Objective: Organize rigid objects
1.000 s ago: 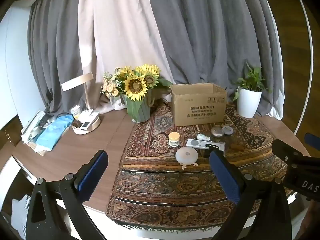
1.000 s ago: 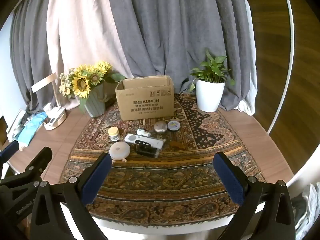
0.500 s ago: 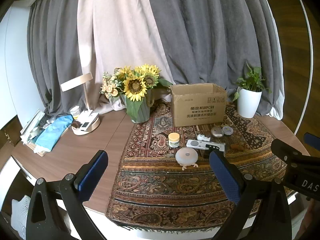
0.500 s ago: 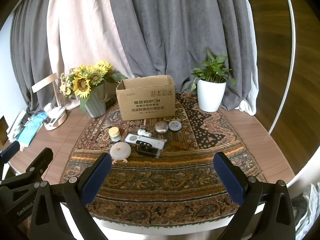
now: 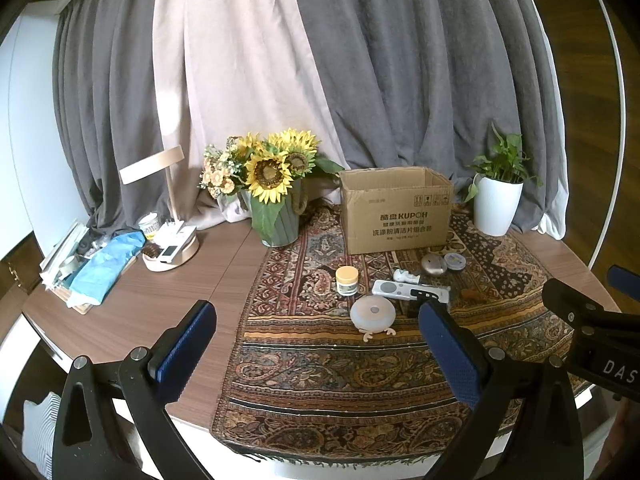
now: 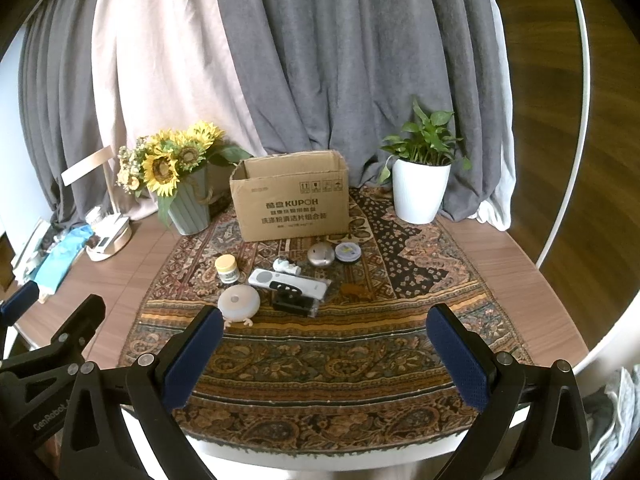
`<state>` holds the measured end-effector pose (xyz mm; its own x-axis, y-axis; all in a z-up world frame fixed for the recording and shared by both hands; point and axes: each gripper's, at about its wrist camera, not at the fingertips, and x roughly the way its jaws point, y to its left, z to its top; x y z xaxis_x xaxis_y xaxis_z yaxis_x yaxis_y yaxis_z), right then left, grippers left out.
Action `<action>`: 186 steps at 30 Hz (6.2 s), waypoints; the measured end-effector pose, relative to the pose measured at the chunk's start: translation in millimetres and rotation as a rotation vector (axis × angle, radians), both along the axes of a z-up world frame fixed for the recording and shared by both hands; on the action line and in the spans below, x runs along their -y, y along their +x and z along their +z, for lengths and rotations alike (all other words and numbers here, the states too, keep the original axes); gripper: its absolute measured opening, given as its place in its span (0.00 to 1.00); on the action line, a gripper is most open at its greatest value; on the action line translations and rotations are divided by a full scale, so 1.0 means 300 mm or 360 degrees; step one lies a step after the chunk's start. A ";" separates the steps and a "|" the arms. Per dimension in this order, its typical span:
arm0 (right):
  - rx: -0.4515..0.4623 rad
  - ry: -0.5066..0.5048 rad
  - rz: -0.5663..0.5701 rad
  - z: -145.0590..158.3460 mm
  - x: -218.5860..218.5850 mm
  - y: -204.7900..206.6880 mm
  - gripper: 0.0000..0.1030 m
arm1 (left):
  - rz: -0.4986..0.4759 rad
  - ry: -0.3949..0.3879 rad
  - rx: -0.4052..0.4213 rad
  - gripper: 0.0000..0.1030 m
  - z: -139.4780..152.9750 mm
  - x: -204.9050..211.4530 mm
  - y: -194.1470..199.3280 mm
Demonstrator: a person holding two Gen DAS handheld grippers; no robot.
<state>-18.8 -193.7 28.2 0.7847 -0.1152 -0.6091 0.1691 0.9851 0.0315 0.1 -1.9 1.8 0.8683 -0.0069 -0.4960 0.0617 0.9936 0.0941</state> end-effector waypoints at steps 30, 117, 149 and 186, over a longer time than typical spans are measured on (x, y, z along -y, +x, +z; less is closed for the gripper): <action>-0.0009 0.0002 0.0008 -0.008 -0.008 0.006 1.00 | -0.0011 -0.0009 -0.0013 1.00 -0.002 0.000 0.008; -0.0686 0.0432 -0.0216 -0.673 0.002 0.740 0.84 | -0.0764 0.0274 -0.0484 0.77 -0.645 0.198 0.697; -0.0659 0.0182 0.0136 -0.586 0.078 0.655 0.74 | -0.0221 0.0000 -0.0584 0.72 -0.564 0.164 0.596; 0.0050 0.0084 0.0281 -0.056 0.238 0.747 0.74 | -0.0141 -0.0191 -0.0053 0.72 -0.043 0.264 0.736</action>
